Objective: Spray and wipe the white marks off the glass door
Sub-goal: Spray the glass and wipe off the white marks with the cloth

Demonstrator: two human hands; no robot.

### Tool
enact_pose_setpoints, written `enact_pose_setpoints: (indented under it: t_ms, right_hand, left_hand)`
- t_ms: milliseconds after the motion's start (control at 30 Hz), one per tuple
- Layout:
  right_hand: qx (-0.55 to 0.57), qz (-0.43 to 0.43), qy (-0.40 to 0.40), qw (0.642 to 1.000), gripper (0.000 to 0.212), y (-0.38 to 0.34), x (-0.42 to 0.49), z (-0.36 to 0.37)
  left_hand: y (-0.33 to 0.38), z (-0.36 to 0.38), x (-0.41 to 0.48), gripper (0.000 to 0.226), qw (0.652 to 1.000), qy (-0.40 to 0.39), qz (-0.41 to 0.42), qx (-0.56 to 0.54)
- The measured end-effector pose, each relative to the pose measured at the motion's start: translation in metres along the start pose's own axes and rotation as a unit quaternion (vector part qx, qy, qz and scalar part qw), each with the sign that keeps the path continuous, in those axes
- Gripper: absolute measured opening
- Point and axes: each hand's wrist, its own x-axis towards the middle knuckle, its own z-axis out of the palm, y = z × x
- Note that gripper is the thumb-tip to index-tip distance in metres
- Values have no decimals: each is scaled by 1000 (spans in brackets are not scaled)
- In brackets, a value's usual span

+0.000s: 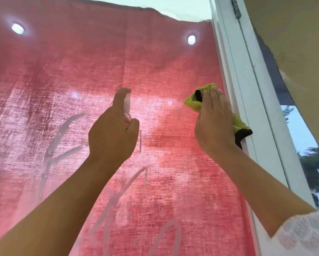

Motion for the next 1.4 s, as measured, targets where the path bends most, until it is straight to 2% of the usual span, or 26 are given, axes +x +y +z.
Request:
enact_pose_setpoints:
  t_ms: [233, 400, 533, 800, 900, 1100, 1300, 1400]
  right_hand:
    - [2, 8, -7, 1000, 56, 2, 50, 0]
    - [30, 28, 16, 999, 54, -7, -5, -1]
    - [43, 3, 9, 999, 52, -6, -39, -4]
    - [30, -25, 4, 999, 58, -4, 23, 5]
    - [58, -72, -2, 996, 56, -3, -1, 3]
    - [71, -191, -63, 977, 49, 17, -49, -8]
    - [53, -82, -26, 995, 49, 2, 5, -2]
    - [56, -91, -32, 994, 47, -7, -7, -2]
  left_hand:
    - [-1, -1, 2, 58, 1000, -9, 11, 12]
    - [0, -3, 2, 59, 1000, -20, 16, 16]
    - [0, -4, -2, 59, 999, -31, 19, 14]
    - [-1, -6, -7, 60, 999, -36, 16, 14]
    - [-2, -7, -10, 59, 999, -43, 19, 19]
    - [-3, -10, -14, 59, 997, -58, 31, 29]
    - [-7, -16, -16, 61, 996, -70, 34, 39]
    - [-8, -19, -16, 60, 997, -61, 31, 44]
